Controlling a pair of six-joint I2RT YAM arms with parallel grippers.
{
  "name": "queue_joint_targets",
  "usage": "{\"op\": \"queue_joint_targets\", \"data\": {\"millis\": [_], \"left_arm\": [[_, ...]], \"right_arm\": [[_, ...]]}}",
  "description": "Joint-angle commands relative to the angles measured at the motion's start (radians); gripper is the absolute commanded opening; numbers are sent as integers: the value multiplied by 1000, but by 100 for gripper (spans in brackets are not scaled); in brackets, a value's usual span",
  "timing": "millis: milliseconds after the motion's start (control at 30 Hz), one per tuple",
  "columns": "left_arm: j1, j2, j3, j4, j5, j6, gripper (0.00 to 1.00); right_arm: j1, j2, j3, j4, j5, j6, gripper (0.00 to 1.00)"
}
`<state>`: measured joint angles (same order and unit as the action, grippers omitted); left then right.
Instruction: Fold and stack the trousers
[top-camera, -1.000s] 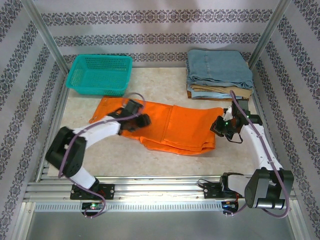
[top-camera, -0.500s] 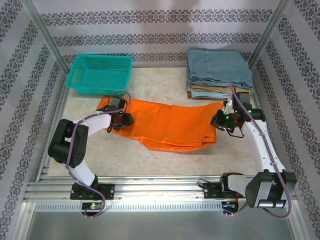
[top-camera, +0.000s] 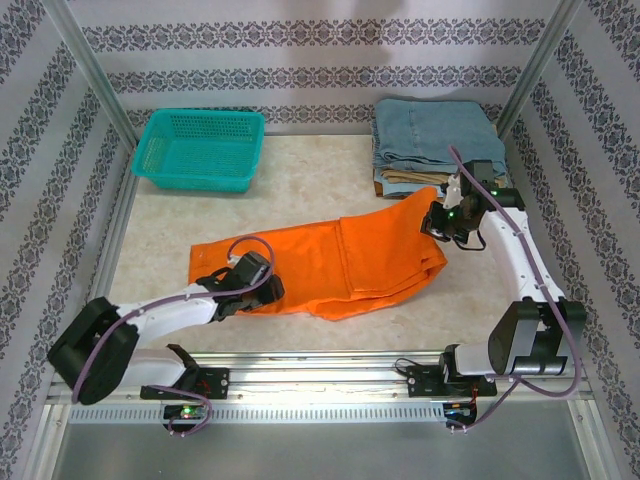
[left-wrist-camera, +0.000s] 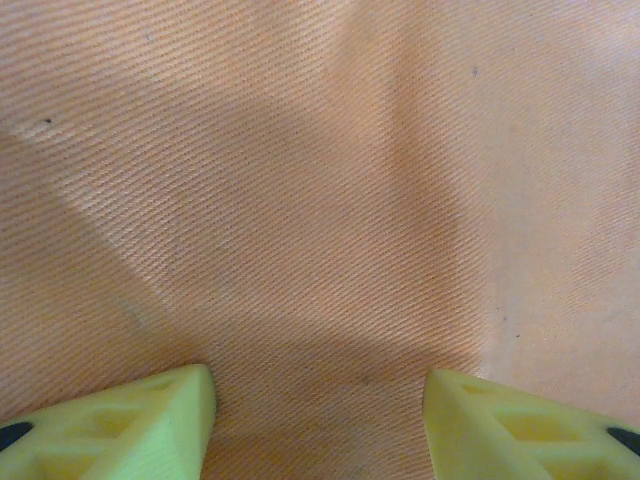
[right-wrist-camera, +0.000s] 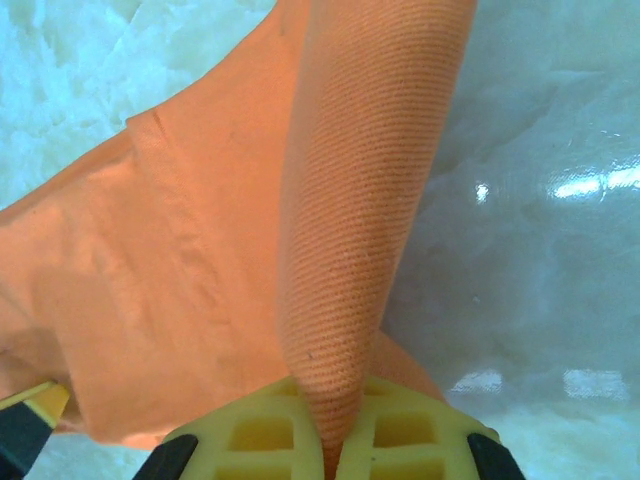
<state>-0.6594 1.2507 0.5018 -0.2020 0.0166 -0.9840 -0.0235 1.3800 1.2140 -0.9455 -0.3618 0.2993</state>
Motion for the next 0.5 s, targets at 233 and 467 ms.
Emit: {"op": "queue_joint_targets", "data": {"millis": [233, 467], "left_arm": [[332, -232, 139, -549, -136, 128, 66], [565, -336, 79, -526, -81, 152, 68]], "right_arm": [[158, -13, 229, -113, 94, -37, 0], [361, -10, 317, -158, 157, 5, 0]]}}
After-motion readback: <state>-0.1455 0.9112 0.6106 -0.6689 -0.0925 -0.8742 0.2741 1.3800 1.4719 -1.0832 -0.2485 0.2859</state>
